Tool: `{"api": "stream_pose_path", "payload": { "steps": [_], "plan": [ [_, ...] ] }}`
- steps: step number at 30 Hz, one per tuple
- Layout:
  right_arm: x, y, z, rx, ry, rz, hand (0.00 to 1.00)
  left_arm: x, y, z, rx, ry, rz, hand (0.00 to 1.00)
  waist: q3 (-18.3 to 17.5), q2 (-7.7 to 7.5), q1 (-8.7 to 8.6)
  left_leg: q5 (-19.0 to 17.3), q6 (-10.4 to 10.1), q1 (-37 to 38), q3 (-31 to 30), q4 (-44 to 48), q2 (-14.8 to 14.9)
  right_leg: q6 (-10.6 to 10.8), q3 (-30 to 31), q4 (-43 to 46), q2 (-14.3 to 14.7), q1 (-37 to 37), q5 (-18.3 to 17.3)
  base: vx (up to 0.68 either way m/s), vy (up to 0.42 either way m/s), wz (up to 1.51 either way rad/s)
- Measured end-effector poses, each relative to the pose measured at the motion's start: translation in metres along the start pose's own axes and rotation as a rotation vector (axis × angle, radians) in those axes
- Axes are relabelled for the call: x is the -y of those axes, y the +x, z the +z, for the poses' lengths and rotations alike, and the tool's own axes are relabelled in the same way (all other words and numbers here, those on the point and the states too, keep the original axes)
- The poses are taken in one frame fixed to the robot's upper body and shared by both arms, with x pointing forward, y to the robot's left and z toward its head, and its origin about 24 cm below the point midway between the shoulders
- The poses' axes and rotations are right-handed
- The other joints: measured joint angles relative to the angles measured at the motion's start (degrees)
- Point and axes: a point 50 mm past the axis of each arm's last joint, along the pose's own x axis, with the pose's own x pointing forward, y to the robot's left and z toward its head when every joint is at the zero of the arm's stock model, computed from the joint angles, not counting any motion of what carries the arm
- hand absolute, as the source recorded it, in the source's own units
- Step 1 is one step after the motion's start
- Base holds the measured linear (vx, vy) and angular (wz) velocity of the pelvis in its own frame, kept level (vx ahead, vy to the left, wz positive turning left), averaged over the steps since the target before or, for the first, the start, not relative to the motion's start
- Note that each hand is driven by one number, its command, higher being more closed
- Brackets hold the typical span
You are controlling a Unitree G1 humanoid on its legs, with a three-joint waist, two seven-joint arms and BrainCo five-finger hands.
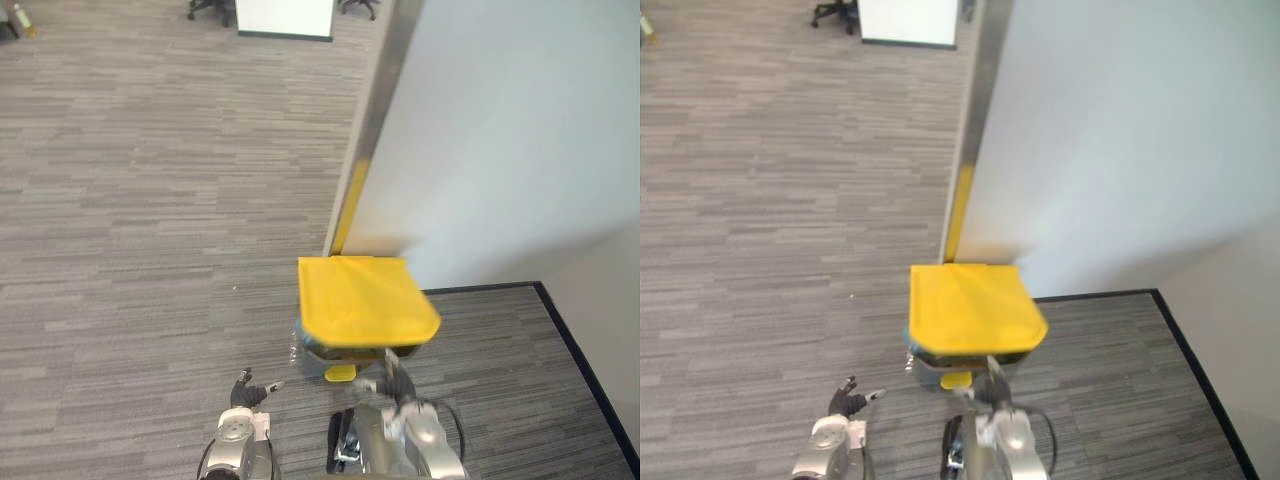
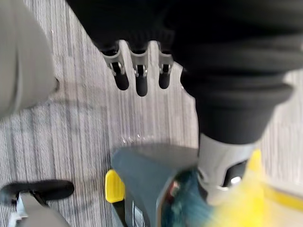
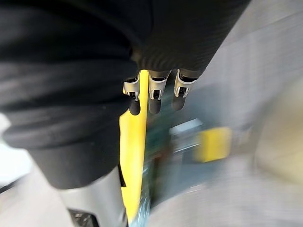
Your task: Gather rubbish on tea table into small bin, then transfer packed bag to large trash can.
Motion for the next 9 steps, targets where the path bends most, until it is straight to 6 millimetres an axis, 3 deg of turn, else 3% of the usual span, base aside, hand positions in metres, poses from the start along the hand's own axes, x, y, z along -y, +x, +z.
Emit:
{"api": "stream_pose_path", "payload": {
  "steps": [1, 2, 4, 9],
  "plan": [
    [0.002, -0.001, -0.007, -0.030, 0.024, -0.020, 0.00, -0.006, 0.001, -0.006, -0.031, -0.017, 0.019, 0.00, -0.58, -1.16, -0.68, 0.92, -1.76, 1.02, 0.89, -0.95, -0.87, 1.43, 2.68, -6.02, -1.10, 3.72, -2.22, 0.00, -0.042, -0.32],
    [0.010, 0.001, -0.010, -0.059, 0.020, -0.041, 0.00, -0.003, 0.000, -0.010, -0.056, -0.044, 0.017, 0.00, -1.01, 0.04, -0.66, 1.76, -1.28, 1.73, 1.12, -1.95, -0.27, 0.85, 2.53, -8.97, 0.08, 5.03, -0.08, 0.00, -0.051, -0.24],
    [0.017, 0.001, -0.021, -0.117, 0.019, -0.065, 0.00, -0.003, 0.000, -0.015, -0.081, -0.071, 0.018, 0.00, -3.17, 1.07, -0.63, 3.86, -0.73, 1.97, 1.67, -5.55, -0.02, 0.54, 2.77, -12.49, 1.16, 5.01, 2.11, 0.01, -0.018, -0.16],
    [0.031, 0.001, -0.034, -0.205, 0.087, -0.128, 0.00, -0.004, -0.002, -0.027, -0.132, -0.107, 0.021, 0.00, -3.72, 2.17, -0.71, 6.81, -0.38, 5.11, 1.78, -11.96, -2.36, 1.84, 3.34, -15.72, 0.24, 6.80, 3.81, 0.01, 0.037, 0.04]
  ]
}}
